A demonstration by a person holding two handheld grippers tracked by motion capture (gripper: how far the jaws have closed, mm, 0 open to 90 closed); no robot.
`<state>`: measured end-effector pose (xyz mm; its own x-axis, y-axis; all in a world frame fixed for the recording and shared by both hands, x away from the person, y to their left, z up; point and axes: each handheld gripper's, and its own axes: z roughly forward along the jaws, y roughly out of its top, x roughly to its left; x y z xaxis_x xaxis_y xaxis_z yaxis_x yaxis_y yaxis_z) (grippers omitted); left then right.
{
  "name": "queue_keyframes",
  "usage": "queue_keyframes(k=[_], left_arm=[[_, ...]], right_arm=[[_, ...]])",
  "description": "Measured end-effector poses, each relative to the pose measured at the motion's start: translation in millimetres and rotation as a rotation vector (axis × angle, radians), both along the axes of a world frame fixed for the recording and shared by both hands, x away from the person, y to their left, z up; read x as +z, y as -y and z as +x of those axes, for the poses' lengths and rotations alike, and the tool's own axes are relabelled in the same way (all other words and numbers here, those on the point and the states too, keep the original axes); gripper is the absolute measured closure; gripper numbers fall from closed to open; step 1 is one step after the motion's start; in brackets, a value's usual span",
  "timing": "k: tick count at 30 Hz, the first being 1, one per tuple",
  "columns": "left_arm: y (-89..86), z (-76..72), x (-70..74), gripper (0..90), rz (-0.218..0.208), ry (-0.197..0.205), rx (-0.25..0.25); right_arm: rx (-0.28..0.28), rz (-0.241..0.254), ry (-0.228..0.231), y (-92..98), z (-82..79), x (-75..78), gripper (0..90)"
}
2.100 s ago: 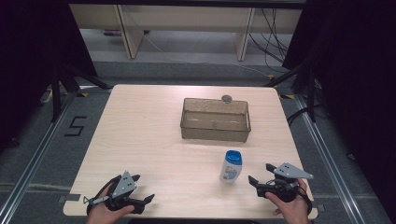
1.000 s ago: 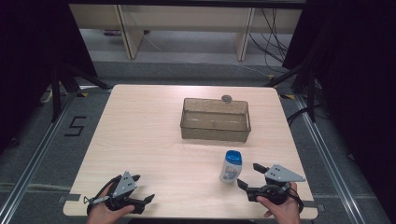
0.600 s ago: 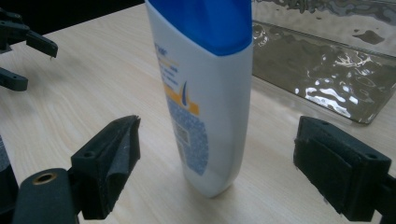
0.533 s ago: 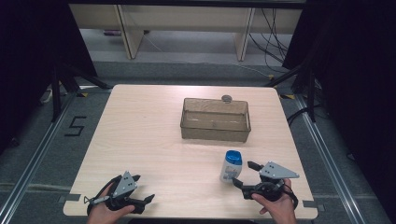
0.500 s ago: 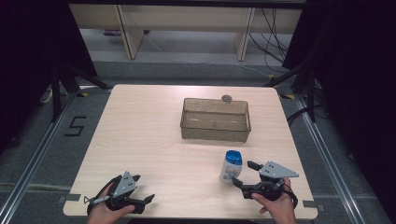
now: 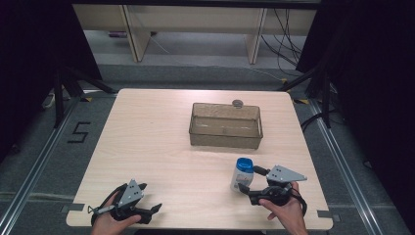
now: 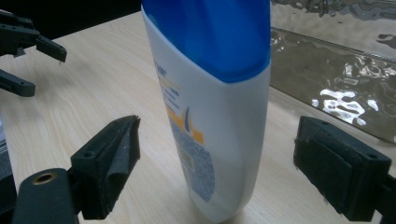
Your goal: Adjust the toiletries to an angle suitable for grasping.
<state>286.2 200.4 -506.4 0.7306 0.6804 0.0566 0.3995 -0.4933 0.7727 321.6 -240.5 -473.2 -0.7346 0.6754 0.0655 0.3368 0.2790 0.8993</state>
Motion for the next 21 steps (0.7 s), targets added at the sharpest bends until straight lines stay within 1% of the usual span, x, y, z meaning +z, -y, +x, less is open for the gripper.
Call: queue_keyframes(k=[1,2,3,4,5,6,7,8,9,10,11,12,13,15,16,17,18,19,20,21], left_arm=[[0.1,-0.1,-0.2,15.2,-0.001,0.001,0.0],[0.0,-0.5,0.3,15.2,-0.001,-0.003,-0.002],[-0.2,-0.6,0.8,15.2,0.0,-0.008,-0.004],[0.1,0.1,-0.1,15.2,-0.001,0.002,0.0],[-0.8,0.3,1.0,15.2,0.002,-0.012,-0.01],[-0.9,0.3,1.0,15.2,-0.002,-0.013,-0.012],[-0.4,0.4,0.0,15.2,-0.003,-0.001,-0.002],[-0.9,0.5,0.8,15.2,0.008,-0.003,-0.005],[-0.5,0.5,0.2,15.2,-0.006,-0.005,-0.009],[1.3,-0.1,-1.0,15.2,-0.036,-0.008,0.004],[1.4,0.1,-1.6,15.2,-0.038,-0.01,0.004],[-0.9,1.3,-0.4,15.2,-0.004,-0.014,-0.014],[-1.1,1.9,-0.6,15.2,0.003,-0.012,-0.011],[-1.0,2.3,-0.5,15.2,0.0,-0.016,-0.015],[-0.9,2.5,-0.4,15.2,0.0,-0.017,-0.015],[-0.1,2.0,-0.6,15.2,-0.011,-0.019,-0.012],[-0.2,2.1,-0.4,15.2,-0.008,-0.023,-0.017],[0.3,2.0,-0.8,15.2,-0.012,-0.021,-0.015],[0.9,1.7,-1.3,15.2,-0.014,-0.013,-0.007],[1.4,1.4,-0.9,15.2,-0.012,-0.019,-0.001]], right_arm=[[-0.009,0.009,-0.023,-1.4,-1.1,-0.1,15.6],[0.004,0.006,-0.02,-1.7,0.4,-0.1,15.6],[-0.003,0.008,-0.014,-2.5,0.6,-0.7,15.6],[0.005,0.012,-0.011,-3.0,2.0,-1.2,15.6],[0.014,0.007,-0.003,-2.7,3.3,-1.0,15.6],[0.012,0.005,-0.006,-2.9,3.5,-0.9,15.6],[0.008,0.021,-0.023,-4.3,3.0,-1.0,15.6],[0.004,0.012,-0.035,-4.3,2.8,-0.6,15.6],[0.015,0.005,-0.023,-4.1,4.5,-1.0,15.6],[0.016,0.002,-0.015,-4.2,5.2,-0.9,15.6],[0.019,-0.001,-0.011,-4.5,6.2,-1.3,15.6],[0.017,0.001,-0.027,-5.3,5.8,-1.0,15.6],[0.025,-0.002,0.0,-5.7,8.1,-1.8,15.7],[0.017,0.01,-0.036,-7.7,6.5,-1.2,15.9],[0.024,-0.002,-0.009,-7.2,8.9,-1.6,16.1],[0.02,0.009,-0.043,-8.8,7.4,-1.7,16.5],[0.027,-0.005,-0.012,-7.8,9.6,-1.6,17.7],[0.025,-0.006,-0.007,-8.3,10.0,-2.1,19.5],[0.027,-0.002,-0.013,-8.7,9.8,-2.3,21.7],[0.028,-0.006,-0.01,-8.5,9.9,-2.2,23.7]])
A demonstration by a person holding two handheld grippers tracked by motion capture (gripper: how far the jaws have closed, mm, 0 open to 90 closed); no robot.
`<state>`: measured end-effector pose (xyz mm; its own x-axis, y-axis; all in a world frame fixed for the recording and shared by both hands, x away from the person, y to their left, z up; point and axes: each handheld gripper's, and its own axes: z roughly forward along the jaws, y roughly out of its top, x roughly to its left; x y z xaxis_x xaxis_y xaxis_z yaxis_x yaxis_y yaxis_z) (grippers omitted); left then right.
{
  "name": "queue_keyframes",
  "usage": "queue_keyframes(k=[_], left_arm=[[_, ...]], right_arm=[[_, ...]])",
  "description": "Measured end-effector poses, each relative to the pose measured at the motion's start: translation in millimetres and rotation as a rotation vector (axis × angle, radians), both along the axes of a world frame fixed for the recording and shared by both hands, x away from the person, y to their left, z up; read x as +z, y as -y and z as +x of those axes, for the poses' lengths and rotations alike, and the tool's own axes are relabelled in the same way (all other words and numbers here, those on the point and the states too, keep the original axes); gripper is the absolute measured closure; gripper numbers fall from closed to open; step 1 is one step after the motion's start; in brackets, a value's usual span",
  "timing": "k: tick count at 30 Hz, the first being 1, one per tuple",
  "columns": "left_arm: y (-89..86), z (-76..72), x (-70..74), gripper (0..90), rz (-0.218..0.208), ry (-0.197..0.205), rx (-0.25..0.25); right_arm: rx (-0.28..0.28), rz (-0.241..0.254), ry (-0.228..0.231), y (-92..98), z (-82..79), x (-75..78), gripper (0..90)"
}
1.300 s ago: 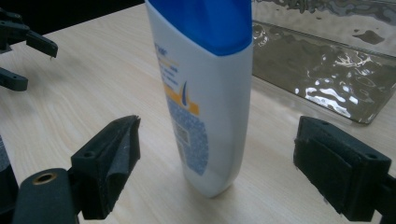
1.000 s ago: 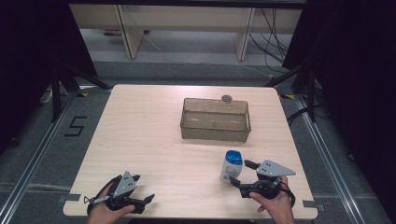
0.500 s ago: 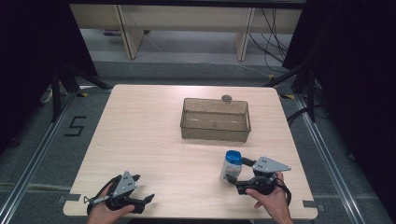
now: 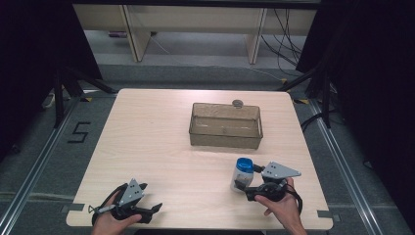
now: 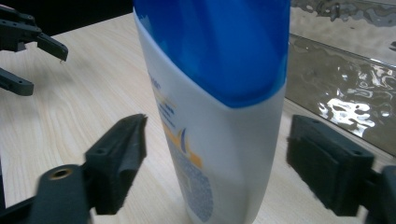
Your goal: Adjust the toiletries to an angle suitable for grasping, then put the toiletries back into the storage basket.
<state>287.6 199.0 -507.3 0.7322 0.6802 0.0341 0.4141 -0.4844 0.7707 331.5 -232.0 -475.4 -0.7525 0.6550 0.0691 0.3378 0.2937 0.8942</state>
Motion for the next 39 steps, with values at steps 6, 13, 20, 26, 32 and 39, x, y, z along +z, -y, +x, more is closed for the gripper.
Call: queue_keyframes(k=[6,13,20,26,32,39], left_arm=[[-0.8,1.7,-0.3,15.2,0.016,0.0,-0.004],[-0.7,1.5,-0.4,15.2,0.011,-0.001,-0.004],[-1.5,1.1,0.0,15.2,0.014,0.001,-0.001],[-1.0,0.8,0.0,15.2,0.007,0.01,-0.01],[-1.2,0.8,-0.3,15.2,0.002,0.01,-0.005],[-1.5,0.4,1.9,15.2,0.017,0.012,-0.018]], right_arm=[[0.009,0.001,0.027,1.7,3.7,0.0,29.0],[0.012,0.02,0.027,1.4,5.1,-0.4,31.1],[0.02,0.019,0.008,-1.2,6.3,-1.0,33.1],[0.035,0.025,0.019,-2.1,8.7,-2.3,36.0],[0.079,0.031,0.003,-2.9,8.7,-2.1,46.5],[0.065,0.045,0.019,-3.4,8.8,-1.4,50.5]])
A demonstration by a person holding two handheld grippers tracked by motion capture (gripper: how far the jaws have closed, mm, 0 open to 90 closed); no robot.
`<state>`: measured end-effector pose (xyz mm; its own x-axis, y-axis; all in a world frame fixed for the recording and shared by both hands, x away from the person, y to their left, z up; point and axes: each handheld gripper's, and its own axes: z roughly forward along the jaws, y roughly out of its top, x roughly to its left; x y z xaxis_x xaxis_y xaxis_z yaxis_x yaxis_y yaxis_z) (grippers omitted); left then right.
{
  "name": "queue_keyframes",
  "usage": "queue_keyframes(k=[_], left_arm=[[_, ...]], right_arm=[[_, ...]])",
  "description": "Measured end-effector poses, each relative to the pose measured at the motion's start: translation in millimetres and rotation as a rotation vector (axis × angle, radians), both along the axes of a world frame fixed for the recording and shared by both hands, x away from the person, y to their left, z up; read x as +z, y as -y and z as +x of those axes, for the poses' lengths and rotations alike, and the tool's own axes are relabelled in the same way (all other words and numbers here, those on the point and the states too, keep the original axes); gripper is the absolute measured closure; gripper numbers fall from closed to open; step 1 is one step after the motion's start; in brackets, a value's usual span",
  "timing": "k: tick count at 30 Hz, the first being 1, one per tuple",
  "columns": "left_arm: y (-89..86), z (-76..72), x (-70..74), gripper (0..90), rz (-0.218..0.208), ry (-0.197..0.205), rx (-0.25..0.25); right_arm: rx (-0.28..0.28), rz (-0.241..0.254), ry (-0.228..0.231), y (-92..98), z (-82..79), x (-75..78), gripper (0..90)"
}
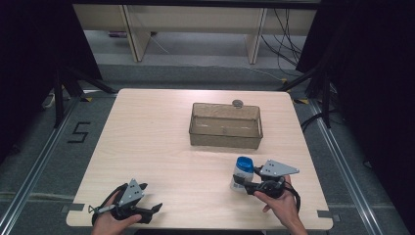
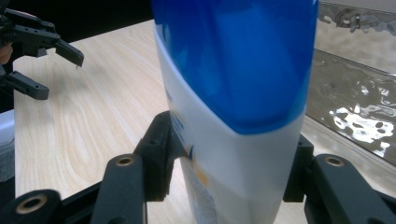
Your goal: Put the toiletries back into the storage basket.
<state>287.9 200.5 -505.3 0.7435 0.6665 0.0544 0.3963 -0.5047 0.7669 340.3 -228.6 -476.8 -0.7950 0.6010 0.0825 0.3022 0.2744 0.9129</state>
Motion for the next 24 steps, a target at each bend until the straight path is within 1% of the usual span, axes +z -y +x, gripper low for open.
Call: queue_keyframes(k=[1,2,3,4,5,6,7,8,9,11,13,17,18,19,21,22,24], left_arm=[[0.4,-0.3,0.1,15.2,-0.007,-0.004,-0.001],[1.0,-1.2,0.0,15.2,-0.019,-0.008,-0.009],[2.1,-1.7,-0.7,15.2,-0.029,-0.008,-0.005],[2.4,-1.8,-1.5,15.2,-0.03,0.005,0.0],[1.6,-2.3,-0.1,15.2,-0.009,0.0,0.002],[0.7,-1.3,-0.1,15.2,-0.003,0.002,-0.006],[0.5,-1.5,0.1,15.2,-0.003,0.003,-0.003],[0.6,-1.9,0.4,15.2,-0.005,0.005,0.002],[0.6,-1.3,-0.2,15.2,-0.003,0.013,0.004],[0.7,-1.1,-0.6,15.2,-0.001,0.014,0.008],[0.4,-1.5,-0.1,15.2,-0.001,0.004,-0.003],[0.5,-1.7,0.3,15.2,-0.002,0.005,-0.002],[0.5,-1.8,0.1,15.2,-0.002,0.006,0.002],[1.0,-2.0,-0.4,15.2,-0.019,-0.002,0.002],[1.2,-1.9,-0.5,15.2,-0.014,-0.001,0.002],[1.5,-2.1,-0.6,15.2,-0.014,-0.003,0.002],[1.0,-1.6,-0.8,15.2,0.003,-0.002,-0.002]], right_arm=[[0.0,-0.002,-0.009,0.4,-0.2,0.6,50.7],[-0.006,0.012,-0.005,-0.3,0.0,-0.2,51.0],[-0.01,0.0,-0.01,0.7,-0.6,0.8,51.3],[-0.013,0.006,-0.004,0.5,-0.4,0.6,51.6],[-0.009,0.004,0.011,1.0,0.7,0.8,51.8],[-0.02,-0.008,0.011,1.6,-0.3,2.3,51.9],[-0.027,0.011,-0.003,-0.3,-2.1,2.3,52.0],[-0.026,0.001,-0.005,-0.4,-3.0,3.9,52.1],[-0.022,-0.019,0.034,0.4,-1.2,5.1,52.2],[-0.023,-0.017,0.037,-0.6,-2.0,6.2,52.3],[-0.024,-0.014,0.053,-1.2,-1.8,6.2,52.3],[-0.03,-0.019,0.051,-1.2,-2.5,6.5,52.5],[-0.027,-0.006,0.031,-1.7,-3.3,6.8,52.5],[-0.029,-0.011,0.029,-1.5,-3.5,7.4,52.5],[-0.036,-0.015,0.046,-1.4,-3.4,8.0,52.6],[-0.034,-0.014,0.039,-1.4,-3.7,8.3,52.6],[-0.039,-0.019,0.043,-1.3,-3.8,9.2,52.6]])
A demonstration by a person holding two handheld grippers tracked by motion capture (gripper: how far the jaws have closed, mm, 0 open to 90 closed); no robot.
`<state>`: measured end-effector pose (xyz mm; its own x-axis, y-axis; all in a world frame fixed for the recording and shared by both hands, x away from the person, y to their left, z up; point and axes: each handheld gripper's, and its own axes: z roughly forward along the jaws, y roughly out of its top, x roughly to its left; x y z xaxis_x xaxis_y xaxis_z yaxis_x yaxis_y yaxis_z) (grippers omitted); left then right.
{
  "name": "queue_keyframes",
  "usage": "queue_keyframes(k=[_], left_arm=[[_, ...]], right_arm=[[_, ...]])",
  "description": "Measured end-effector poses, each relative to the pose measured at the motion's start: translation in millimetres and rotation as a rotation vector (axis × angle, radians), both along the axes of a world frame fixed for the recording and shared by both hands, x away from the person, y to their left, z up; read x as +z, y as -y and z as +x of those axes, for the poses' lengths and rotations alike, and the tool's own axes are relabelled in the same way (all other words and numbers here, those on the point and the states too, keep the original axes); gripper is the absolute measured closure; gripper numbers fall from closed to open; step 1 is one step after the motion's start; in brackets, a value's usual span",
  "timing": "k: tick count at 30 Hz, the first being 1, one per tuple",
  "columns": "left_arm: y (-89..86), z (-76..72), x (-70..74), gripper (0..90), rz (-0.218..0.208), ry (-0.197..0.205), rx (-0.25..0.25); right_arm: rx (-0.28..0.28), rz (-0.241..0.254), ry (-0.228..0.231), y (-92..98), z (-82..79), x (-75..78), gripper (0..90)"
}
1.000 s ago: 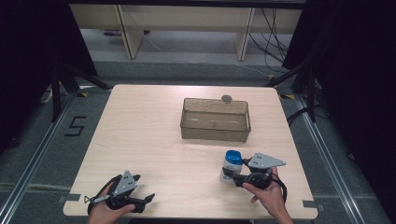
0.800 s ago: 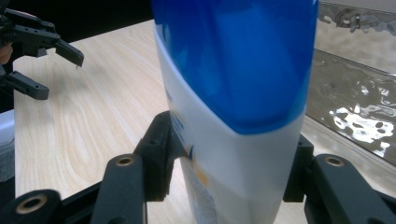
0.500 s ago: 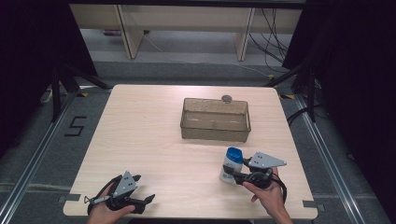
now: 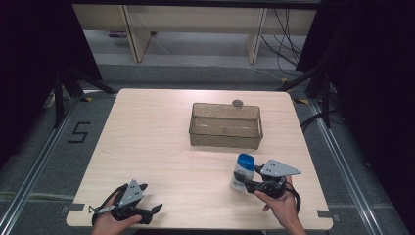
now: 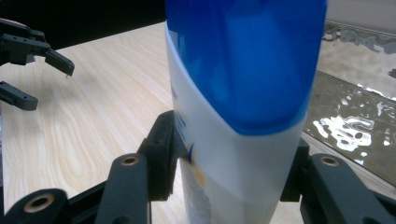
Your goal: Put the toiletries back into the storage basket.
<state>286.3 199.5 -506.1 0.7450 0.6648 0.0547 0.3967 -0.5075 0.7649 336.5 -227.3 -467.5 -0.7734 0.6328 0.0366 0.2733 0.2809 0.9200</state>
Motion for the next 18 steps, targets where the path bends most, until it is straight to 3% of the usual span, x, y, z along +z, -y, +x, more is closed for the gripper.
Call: queue_keyframes(k=[1,3,4,7,9,10,11,12,13,15,16,18], left_arm=[[0.2,0.0,0.1,15.2,-0.002,0.0,0.0],[1.0,-0.8,0.1,15.2,-0.026,0.0,0.005],[-0.7,0.3,0.6,15.2,-0.005,0.002,-0.004],[-1.7,0.3,0.3,15.2,-0.022,-0.002,0.009],[-2.1,0.7,0.1,15.2,-0.019,-0.003,0.009],[-0.5,-0.3,-0.8,15.2,-0.043,-0.005,0.021],[0.3,-0.5,-1.5,15.2,-0.054,-0.01,0.025],[0.3,-0.4,-1.6,15.2,-0.054,-0.011,0.025],[-0.9,0.2,-1.0,15.2,-0.035,-0.011,0.015],[0.3,-0.4,-1.8,15.2,-0.056,-0.013,0.026],[-2.7,0.8,-0.4,15.2,-0.013,-0.009,0.011],[-2.7,0.8,-0.3,15.2,-0.024,-0.012,0.013]], right_arm=[[-0.009,0.006,-0.014,-0.6,-1.4,0.4,52.7],[-0.007,0.005,0.005,-0.5,-0.4,0.7,52.8],[-0.015,0.015,0.014,-0.9,0.1,0.5,52.7],[-0.01,0.016,-0.009,0.6,-0.3,2.9,52.8],[-0.025,0.015,0.001,1.4,-0.1,4.2,52.9],[-0.024,0.017,0.022,1.7,1.7,4.2,52.9],[-0.032,0.021,0.005,1.2,0.5,4.8,52.9],[-0.033,0.006,0.036,2.8,2.8,5.7,52.9],[-0.037,0.007,0.022,2.9,2.7,6.0,53.0],[-0.048,0.025,0.008,1.2,2.8,6.3,53.0],[-0.045,0.0,0.028,2.8,4.3,7.6,53.0],[-0.053,0.0,0.005,2.4,4.1,9.4,53.0]])
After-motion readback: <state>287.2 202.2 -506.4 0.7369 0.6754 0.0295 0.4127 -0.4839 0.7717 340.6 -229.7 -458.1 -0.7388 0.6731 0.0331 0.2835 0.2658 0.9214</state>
